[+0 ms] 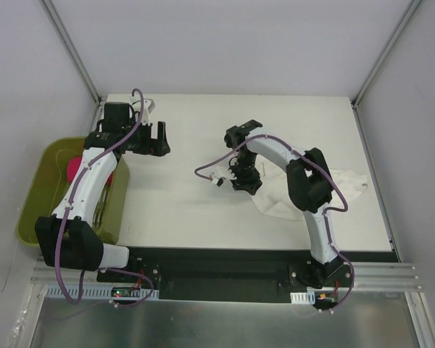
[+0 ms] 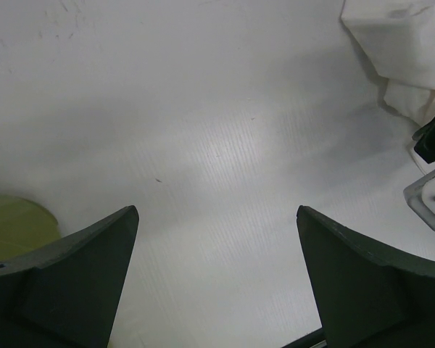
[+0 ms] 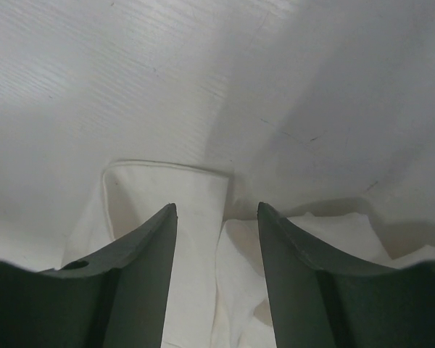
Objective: Roll the t-shirts
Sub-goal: Flatten out the T-shirt at the center of the board.
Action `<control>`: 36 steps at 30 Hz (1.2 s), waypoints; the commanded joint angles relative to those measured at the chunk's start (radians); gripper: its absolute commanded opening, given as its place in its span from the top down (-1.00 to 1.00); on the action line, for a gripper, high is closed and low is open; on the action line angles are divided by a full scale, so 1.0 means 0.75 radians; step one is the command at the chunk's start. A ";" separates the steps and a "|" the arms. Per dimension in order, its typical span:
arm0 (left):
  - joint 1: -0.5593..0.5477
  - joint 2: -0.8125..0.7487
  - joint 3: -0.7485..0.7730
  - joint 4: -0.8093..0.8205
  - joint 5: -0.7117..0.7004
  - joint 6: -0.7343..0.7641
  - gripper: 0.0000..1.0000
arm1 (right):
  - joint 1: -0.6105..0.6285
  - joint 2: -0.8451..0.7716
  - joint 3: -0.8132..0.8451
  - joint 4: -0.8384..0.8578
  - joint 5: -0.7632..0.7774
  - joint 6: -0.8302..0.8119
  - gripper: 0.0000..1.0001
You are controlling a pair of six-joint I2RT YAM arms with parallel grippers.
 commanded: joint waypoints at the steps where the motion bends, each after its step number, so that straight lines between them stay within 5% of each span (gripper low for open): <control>1: 0.011 -0.018 0.009 0.006 0.007 0.017 -0.82 | 0.004 0.042 0.017 -0.075 0.039 -0.057 -0.01; 13: 0.013 0.001 0.017 0.004 0.014 0.019 -0.83 | 0.014 0.100 -0.089 -0.024 0.097 -0.026 0.17; 18: 0.013 0.009 0.021 0.006 0.022 0.013 -0.83 | 0.012 0.094 -0.065 -0.012 0.066 0.015 0.44; 21: 0.013 0.015 0.031 0.006 0.028 0.013 -0.83 | 0.012 0.078 0.084 -0.085 0.009 0.105 0.98; 26: 0.013 0.076 0.078 0.006 0.032 0.005 -0.82 | -0.053 -0.118 0.481 -0.112 -0.142 0.464 0.99; 29: 0.011 0.127 0.126 0.010 -0.003 -0.013 -0.88 | -0.104 -0.367 0.520 0.126 -0.125 0.780 0.99; 32: 0.011 0.180 0.183 0.010 -0.013 -0.011 -0.88 | -0.139 -0.678 0.319 0.533 -0.021 0.990 0.99; 36: 0.009 0.232 0.248 0.010 0.042 -0.011 -0.86 | -0.141 -0.940 0.146 0.942 0.207 1.079 0.99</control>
